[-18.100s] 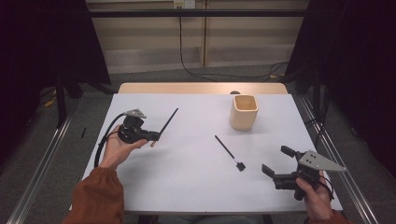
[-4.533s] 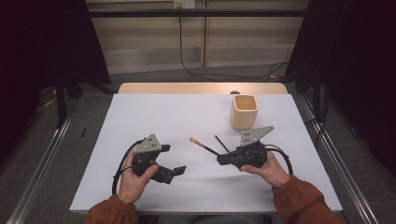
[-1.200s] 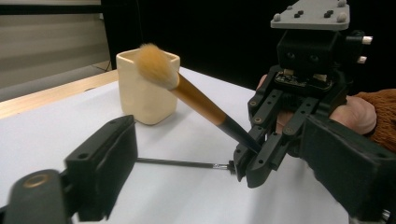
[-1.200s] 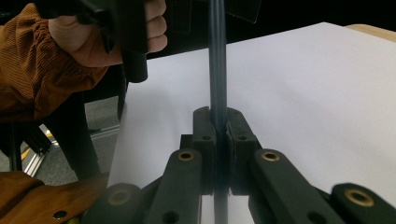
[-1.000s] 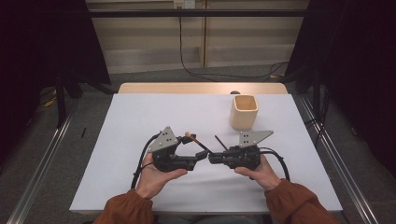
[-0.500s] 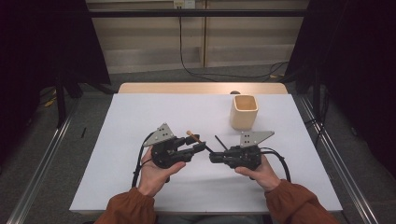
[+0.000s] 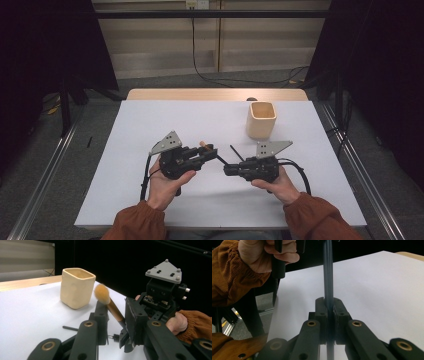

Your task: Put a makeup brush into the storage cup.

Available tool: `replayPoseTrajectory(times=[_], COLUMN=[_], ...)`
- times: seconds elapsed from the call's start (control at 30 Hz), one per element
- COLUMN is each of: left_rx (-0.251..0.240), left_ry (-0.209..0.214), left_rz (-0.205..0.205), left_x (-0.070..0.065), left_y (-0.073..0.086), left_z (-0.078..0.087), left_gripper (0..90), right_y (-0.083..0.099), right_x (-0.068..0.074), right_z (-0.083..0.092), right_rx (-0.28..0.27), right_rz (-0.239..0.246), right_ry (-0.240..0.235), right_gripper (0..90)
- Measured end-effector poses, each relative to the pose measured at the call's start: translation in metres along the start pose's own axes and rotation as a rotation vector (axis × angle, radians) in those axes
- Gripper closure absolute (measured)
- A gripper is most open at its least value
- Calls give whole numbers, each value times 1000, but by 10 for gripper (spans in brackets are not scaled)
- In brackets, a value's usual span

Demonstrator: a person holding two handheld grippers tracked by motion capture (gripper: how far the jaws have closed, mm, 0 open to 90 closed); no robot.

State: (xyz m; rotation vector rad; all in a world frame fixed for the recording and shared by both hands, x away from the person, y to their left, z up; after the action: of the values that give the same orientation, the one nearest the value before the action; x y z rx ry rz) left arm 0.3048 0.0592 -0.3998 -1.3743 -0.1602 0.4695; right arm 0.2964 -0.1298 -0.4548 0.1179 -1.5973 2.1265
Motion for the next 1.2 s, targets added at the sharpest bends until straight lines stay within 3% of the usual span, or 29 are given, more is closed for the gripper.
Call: replayPoseTrajectory(times=[0.47, 0.97, 1.07, 1.2], left_rx=[-8, -7, -8, -4], left_ry=[36, 62, 69, 69], left_rz=[28, -15, -17, -18], left_x=[-6, -17, -18, -18], left_y=[-1, -4, -4, -5], left_z=[-1, -4, -4, -4], left_gripper=[803, 844, 844, 844], right_y=[4, 4, 4, 3], right_x=[1, 0, 0, -2], right_z=[-4, -4, -3, -1], right_rx=[13, 4, 1, -8], right_rz=[6, -4, -6, -15], right_ry=[2, 11, 7, 17], right_gripper=[842, 803, 772, 660])
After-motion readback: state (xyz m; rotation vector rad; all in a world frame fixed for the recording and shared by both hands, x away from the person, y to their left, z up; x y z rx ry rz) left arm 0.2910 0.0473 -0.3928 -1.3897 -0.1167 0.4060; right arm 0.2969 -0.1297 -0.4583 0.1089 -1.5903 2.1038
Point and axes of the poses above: each handheld gripper's, and its own axes: z roughly backward along the jaws, y roughly out of its underside, x roughly to its left, the point moved 5 cm from there along -z, roughly forward along the jaws, and after that the axes turned 9 degrees about -z, right-handed, at the moved point
